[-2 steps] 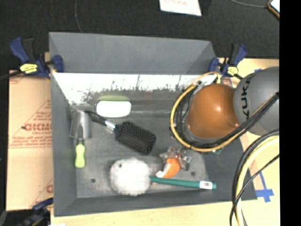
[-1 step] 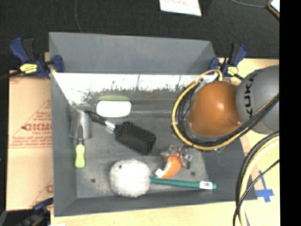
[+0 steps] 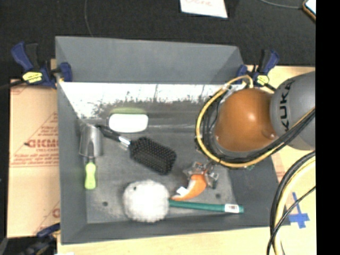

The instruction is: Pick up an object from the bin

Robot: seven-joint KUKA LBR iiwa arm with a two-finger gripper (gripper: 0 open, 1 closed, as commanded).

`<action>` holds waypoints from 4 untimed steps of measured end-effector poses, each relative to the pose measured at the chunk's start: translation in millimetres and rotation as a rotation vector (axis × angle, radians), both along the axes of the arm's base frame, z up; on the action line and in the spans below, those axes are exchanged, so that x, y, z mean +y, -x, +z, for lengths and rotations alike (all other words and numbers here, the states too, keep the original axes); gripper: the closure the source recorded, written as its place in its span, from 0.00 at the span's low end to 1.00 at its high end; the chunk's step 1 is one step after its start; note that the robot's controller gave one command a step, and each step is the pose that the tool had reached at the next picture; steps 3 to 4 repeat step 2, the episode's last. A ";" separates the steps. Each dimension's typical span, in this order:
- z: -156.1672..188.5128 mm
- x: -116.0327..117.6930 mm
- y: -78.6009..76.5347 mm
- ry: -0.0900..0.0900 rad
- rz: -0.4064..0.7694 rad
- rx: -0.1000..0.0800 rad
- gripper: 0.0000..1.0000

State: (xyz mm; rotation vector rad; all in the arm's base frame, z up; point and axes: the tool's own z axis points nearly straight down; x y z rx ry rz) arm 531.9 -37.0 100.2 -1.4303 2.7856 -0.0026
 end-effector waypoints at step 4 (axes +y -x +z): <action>45.3 -0.2 -0.5 -0.001 -0.005 -0.002 1.00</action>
Offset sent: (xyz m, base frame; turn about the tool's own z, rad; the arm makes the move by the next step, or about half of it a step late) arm -0.0011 0.0002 0.0463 0.0015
